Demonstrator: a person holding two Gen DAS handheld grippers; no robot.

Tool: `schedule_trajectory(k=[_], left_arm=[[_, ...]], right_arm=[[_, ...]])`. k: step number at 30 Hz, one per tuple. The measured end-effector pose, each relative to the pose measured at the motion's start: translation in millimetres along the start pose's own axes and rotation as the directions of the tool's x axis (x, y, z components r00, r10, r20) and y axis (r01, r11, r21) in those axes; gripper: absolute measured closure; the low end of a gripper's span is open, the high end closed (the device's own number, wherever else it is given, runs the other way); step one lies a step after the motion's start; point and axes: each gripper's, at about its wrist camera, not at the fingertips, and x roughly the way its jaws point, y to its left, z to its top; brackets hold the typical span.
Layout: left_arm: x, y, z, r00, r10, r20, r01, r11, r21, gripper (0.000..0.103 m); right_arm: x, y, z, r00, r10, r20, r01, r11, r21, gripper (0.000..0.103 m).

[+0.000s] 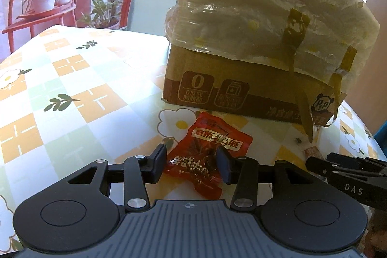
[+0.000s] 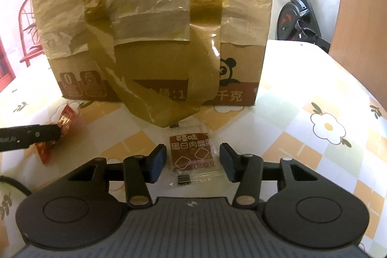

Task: Organize snacks
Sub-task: 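Position the left tool over the red packet while the right tool aligns over the brown-labelled packet, then close the left tool on the red packet, pinching its corner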

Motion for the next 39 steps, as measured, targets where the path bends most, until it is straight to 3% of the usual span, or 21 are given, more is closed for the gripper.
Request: schedule_trajectory(k=[8,9,11,12,16,28,39], left_arm=[[-2.4,-3.1,0.7,1.000,0.001,-0.019,-0.001,1.000,0.014,0.054],[-3.4,-0.8,2.0,1.000,-0.012,-0.026,0.012,1.000,-0.002,0.052],[-7.0,7.1,3.2,0.996,-0.079,-0.033,0.077,0.996,-0.053,0.032],[-9.0,9.8,2.6,0.996,-0.089,-0.032,0.087,0.994,-0.066,0.031],[-13.3,11.6,-0.4,0.999,-0.010,-0.046,0.009,1.000,-0.012,0.030],[-8.2,2.7,4.3,0.998,0.019,-0.065,-0.014,0.997,0.081,0.029],[-4.0,-18.3,-0.9,0.991,0.123,-0.047,-0.116,0.986,0.118,0.028]], right_arm=[[13.1,4.9,10.6,1.000,-0.014,0.002,0.014,0.999,-0.043,0.045],[14.5,3.7,11.4,1.000,-0.010,0.001,0.010,0.999,-0.043,0.045],[17.2,1.9,13.2,1.000,-0.004,0.003,0.004,0.999,-0.040,0.043],[18.2,1.3,13.7,1.000,0.000,0.006,0.000,0.999,-0.041,0.042],[18.2,-1.6,10.5,0.999,0.012,0.030,-0.010,0.999,-0.046,0.043],[14.2,-14.0,8.9,0.997,0.052,0.051,-0.053,0.999,0.013,0.047],[13.8,-14.8,8.4,0.996,0.063,0.058,-0.065,0.998,0.026,0.047]])
